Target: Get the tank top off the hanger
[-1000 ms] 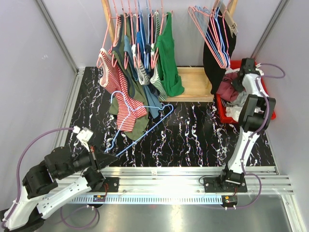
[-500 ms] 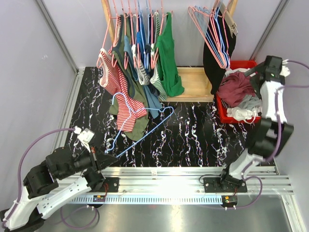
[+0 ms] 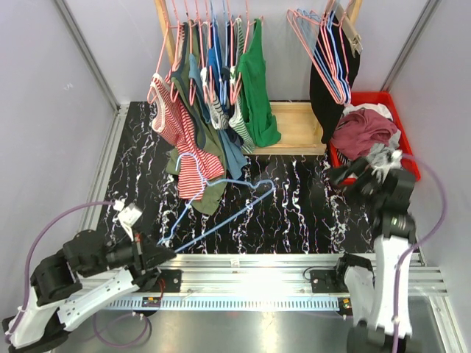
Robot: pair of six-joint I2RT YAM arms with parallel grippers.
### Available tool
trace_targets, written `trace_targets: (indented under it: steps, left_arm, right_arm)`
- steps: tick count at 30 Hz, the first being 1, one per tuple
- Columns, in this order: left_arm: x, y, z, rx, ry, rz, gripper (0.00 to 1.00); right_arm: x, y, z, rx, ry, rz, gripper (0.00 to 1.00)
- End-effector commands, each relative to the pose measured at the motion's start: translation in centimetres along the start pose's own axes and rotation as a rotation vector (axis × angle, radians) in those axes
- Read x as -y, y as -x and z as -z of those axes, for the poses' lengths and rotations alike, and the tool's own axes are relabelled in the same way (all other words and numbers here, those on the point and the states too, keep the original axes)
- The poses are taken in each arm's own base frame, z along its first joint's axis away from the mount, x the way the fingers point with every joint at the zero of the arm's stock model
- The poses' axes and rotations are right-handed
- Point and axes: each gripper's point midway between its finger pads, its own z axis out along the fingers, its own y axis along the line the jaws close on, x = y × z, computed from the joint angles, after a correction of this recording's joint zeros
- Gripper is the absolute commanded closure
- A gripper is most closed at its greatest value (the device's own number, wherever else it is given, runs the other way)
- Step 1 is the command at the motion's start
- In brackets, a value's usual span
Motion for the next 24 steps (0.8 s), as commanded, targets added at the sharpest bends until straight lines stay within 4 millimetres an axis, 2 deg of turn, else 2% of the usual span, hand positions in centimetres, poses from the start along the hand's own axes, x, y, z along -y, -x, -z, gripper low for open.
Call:
trace_targets:
  steps: [1, 2, 4, 5, 6, 7, 9, 11, 12, 13, 14, 16, 17, 20, 24]
  left_arm:
    - [3.1, -1.5, 2.9, -0.065, -0.183, 0.03, 1.0]
    - [3.5, -2.1, 3.4, -0.096, -0.228, 0.039, 1.0]
    - [4.1, -2.2, 4.8, -0.075, -0.308, 0.118, 1.0]
    - [4.3, -2.6, 5.3, -0.097, -0.356, 0.137, 1.0]
    - [4.8, -2.0, 6.3, -0.054, -0.424, 0.19, 1.0]
    - [4.3, -2.3, 6.2, -0.073, -0.409, 0.202, 1.0]
    - [4.6, -2.1, 7.1, -0.092, -0.424, 0.186, 1.0]
    - [5.1, -1.6, 7.7, -0.087, -0.453, 0.183, 1.0]
    - [5.1, -1.5, 7.7, -0.084, -0.446, 0.184, 1.0]
    - [5.2, -1.3, 8.0, -0.079, -0.456, 0.185, 1.0]
    - [5.3, -1.2, 8.0, -0.078, -0.463, 0.184, 1.0]
    - [5.6, -1.3, 8.1, -0.083, -0.491, 0.185, 1.0]
    - [5.8, -1.4, 8.1, -0.087, -0.504, 0.186, 1.0]
    - [6.3, -1.4, 8.3, -0.096, -0.533, 0.177, 1.0]
    - [6.8, -1.4, 8.8, -0.107, -0.556, 0.15, 1.0]
  right_arm:
    - [-6.6, -5.5, 4.2, -0.179, 0.438, 0.053, 0.0]
    - [-7.6, -6.8, 5.9, -0.234, 0.507, 0.078, 0.0]
    - [-9.5, -8.0, 8.1, -0.302, 0.607, 0.145, 0.0]
    - [-10.3, -8.6, 8.9, -0.337, 0.658, 0.165, 0.0]
    - [-10.7, -9.2, 9.4, -0.37, 0.69, 0.17, 0.0]
    - [-11.3, -10.1, 10.3, -0.414, 0.739, 0.209, 0.0]
    - [-11.4, -11.6, 10.6, -0.486, 0.772, 0.251, 0.0]
    - [-12.6, -13.5, 12.3, -0.609, 0.853, 0.317, 0.0]
    - [-12.8, -13.9, 12.6, -0.644, 0.865, 0.334, 0.0]
    - [-13.4, -13.2, 12.2, -0.626, 0.83, 0.367, 0.0]
    - [-13.0, -14.6, 13.0, -0.692, 0.826, 0.414, 0.0]
    - [-13.2, -15.6, 13.2, -0.733, 0.827, 0.469, 0.0]
    - [-12.8, -16.7, 13.0, -0.785, 0.806, 0.494, 0.0]
    - [-12.8, -17.9, 13.1, -0.831, 0.806, 0.549, 0.0]
    - [-12.7, -20.0, 14.7, -0.931, 0.833, 0.632, 0.0]
